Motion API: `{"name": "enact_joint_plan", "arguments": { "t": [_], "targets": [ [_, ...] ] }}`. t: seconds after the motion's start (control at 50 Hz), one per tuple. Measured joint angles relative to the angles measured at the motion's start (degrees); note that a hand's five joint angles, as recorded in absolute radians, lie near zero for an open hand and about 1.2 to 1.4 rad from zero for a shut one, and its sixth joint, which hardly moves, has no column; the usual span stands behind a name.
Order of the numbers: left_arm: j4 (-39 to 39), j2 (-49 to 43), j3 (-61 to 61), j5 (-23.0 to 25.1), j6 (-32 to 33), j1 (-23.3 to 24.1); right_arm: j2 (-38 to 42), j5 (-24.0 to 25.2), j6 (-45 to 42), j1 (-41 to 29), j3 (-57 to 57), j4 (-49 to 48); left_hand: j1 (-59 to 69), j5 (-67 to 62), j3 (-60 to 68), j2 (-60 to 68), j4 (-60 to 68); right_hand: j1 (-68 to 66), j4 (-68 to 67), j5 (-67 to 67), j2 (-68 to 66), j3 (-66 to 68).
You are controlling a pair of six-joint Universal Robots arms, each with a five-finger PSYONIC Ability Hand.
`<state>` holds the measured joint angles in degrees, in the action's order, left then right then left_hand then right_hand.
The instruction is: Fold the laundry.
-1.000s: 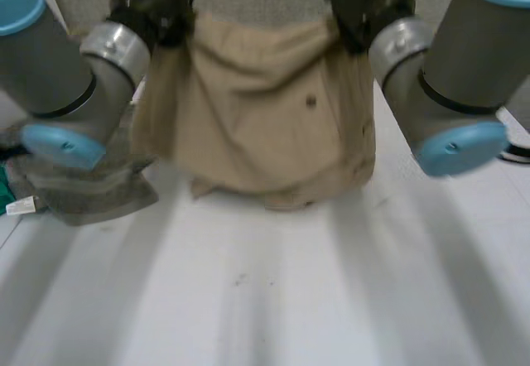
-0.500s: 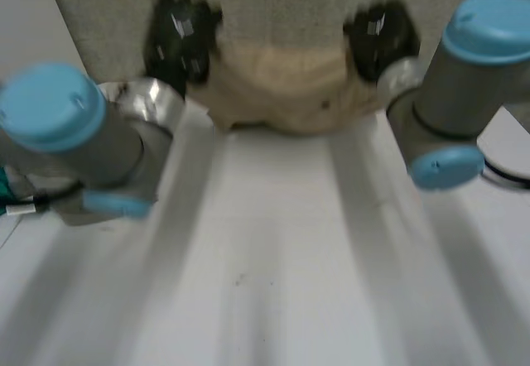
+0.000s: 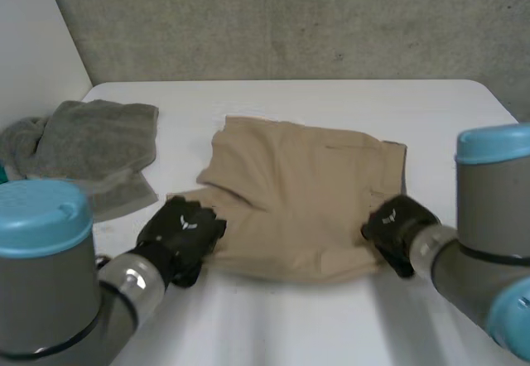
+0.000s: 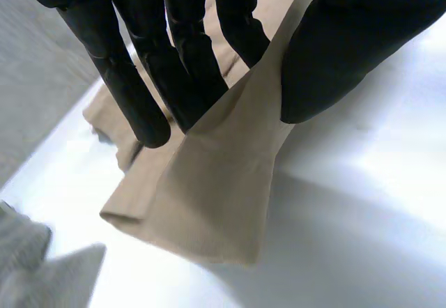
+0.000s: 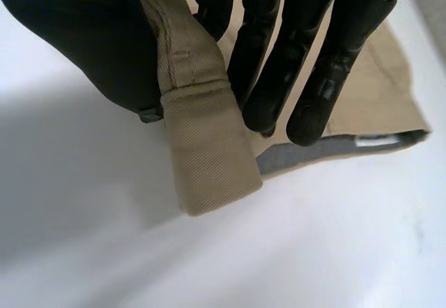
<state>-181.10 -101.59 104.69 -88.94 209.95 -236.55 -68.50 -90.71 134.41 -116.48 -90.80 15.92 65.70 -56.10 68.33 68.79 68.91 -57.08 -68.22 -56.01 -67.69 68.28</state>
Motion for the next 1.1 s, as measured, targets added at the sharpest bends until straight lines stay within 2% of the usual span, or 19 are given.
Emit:
{"name": "enact_joint_plan", "arguments": {
  "t": [0.1, 0.14, 0.22, 0.24, 0.26, 0.28, 0.34, 0.36, 0.4, 0.48, 0.52, 0.54, 0.56, 0.62, 0.86, 1.1],
  "targets": [
    [7.2, 2.7, 2.1, 0.1, 0.0, 0.8, -5.1, 0.6, -4.9, 1.3, -6.6, 5.3, 0.0, 0.0, 0.0, 0.0, 0.0, 0.0, 0.0, 0.0, 0.0, 0.0],
    [13.1, 3.1, 2.5, 0.3, -0.1, 2.3, -7.7, 1.1, -7.8, 2.0, -9.9, 8.2, 0.0, -0.6, 0.0, 0.0, 0.0, 0.0, 0.0, 0.0, 0.0, 0.0],
    [18.2, 3.1, 2.2, 0.3, -0.1, 4.3, -10.0, 2.1, -9.6, 2.7, -12.2, 10.0, -1.2, 1.2, -2.9, -3.0, -2.6, 0.0, 0.0, 0.0, 0.0, 0.0],
    [19.2, 3.1, 1.9, 0.4, -0.1, 4.8, -10.6, 2.6, -9.8, 2.9, -12.7, 10.3, -8.3, 8.3, -10.3, -10.7, -10.8, 0.0, 0.0, 0.0, 0.0, 0.0],
    [19.6, 3.1, 1.4, 0.4, -0.1, 5.2, -11.1, 3.4, -10.1, 3.4, -13.1, 10.4, -25.1, 22.8, -24.8, -25.4, -25.6, 0.0, 0.0, 0.0, 0.0, 0.0],
    [19.5, 3.1, 1.0, 0.4, -0.1, 5.3, -11.3, 3.8, -10.1, 3.6, -13.3, 10.4, -26.8, 24.4, -26.4, -27.8, -27.3, 0.0, 0.0, 0.0, 0.0, 0.0],
    [18.0, 3.2, -0.2, 0.3, -0.2, 5.2, -11.7, 5.2, -10.1, 4.4, -13.6, 9.9, -30.0, 28.2, -30.1, -30.8, -31.1, 0.0, 0.0, 0.0, 0.0, 0.0],
    [16.0, 3.2, -1.0, 0.3, -0.2, 4.5, -11.8, 6.0, -10.0, 4.9, -13.8, 9.4, -33.5, 32.8, -34.5, -35.2, -35.4, 0.0, 0.0, 0.0, 0.0, 0.0],
    [10.9, 3.2, -2.4, 0.4, -0.4, 2.4, -11.8, 7.4, -9.7, 6.1, -14.1, 7.8, -33.5, 34.2, -35.6, -36.4, -36.7, 0.0, 0.0, 0.0, 0.0, 0.0],
    [4.0, 3.0, -3.6, 1.0, -0.6, -0.6, -11.7, 8.4, -9.0, 7.2, -14.4, 5.7, -33.5, 34.2, -35.6, -36.4, -36.7, 0.0, 0.0, 0.0, 0.0, 0.0],
    [-2.0, 1.9, -4.5, 1.9, -0.7, -2.7, -11.6, 8.8, -8.1, 7.7, -14.7, 4.2, -33.5, 34.2, -35.6, -36.4, -36.7, 0.0, 0.0, 0.0, 0.0, 0.0],
    [-2.0, 1.9, -4.5, 1.9, -0.7, -2.7, -11.6, 8.8, -8.1, 7.7, -14.7, 4.2, -33.5, 34.2, -35.6, -36.4, -36.7, 0.0, 0.0, 0.0, 0.0, 0.0],
    [-5.3, 0.3, -5.1, 2.9, -0.8, -3.7, -11.6, 8.9, -7.2, 7.9, -14.8, 3.2, -33.3, 34.0, -35.6, -36.3, -36.5, 0.0, 0.0, 0.0, 0.0, 0.0],
    [-8.7, -3.5, -6.4, 4.4, -0.8, -4.5, -11.6, 8.9, -5.9, 8.1, -14.9, 2.1, -32.1, 32.7, -34.6, -35.2, -35.5, 0.0, 0.0, 0.0, 0.0, 0.0],
    [-10.6, -18.9, -14.5, 8.0, -1.0, -5.3, -11.6, 8.7, -3.0, 8.1, -15.2, -1.2, -24.3, 25.2, -27.3, -27.7, -27.7, 0.0, 0.0, 0.0, 0.0, 0.0],
    [-10.4, -27.1, -22.0, 9.9, -1.9, -5.7, -11.5, 8.7, -3.0, 8.0, -17.1, -3.7, -21.5, 22.5, -24.4, -24.9, -25.0, 0.0, 0.0, 0.0, 0.0, 0.0]
  ]
}}
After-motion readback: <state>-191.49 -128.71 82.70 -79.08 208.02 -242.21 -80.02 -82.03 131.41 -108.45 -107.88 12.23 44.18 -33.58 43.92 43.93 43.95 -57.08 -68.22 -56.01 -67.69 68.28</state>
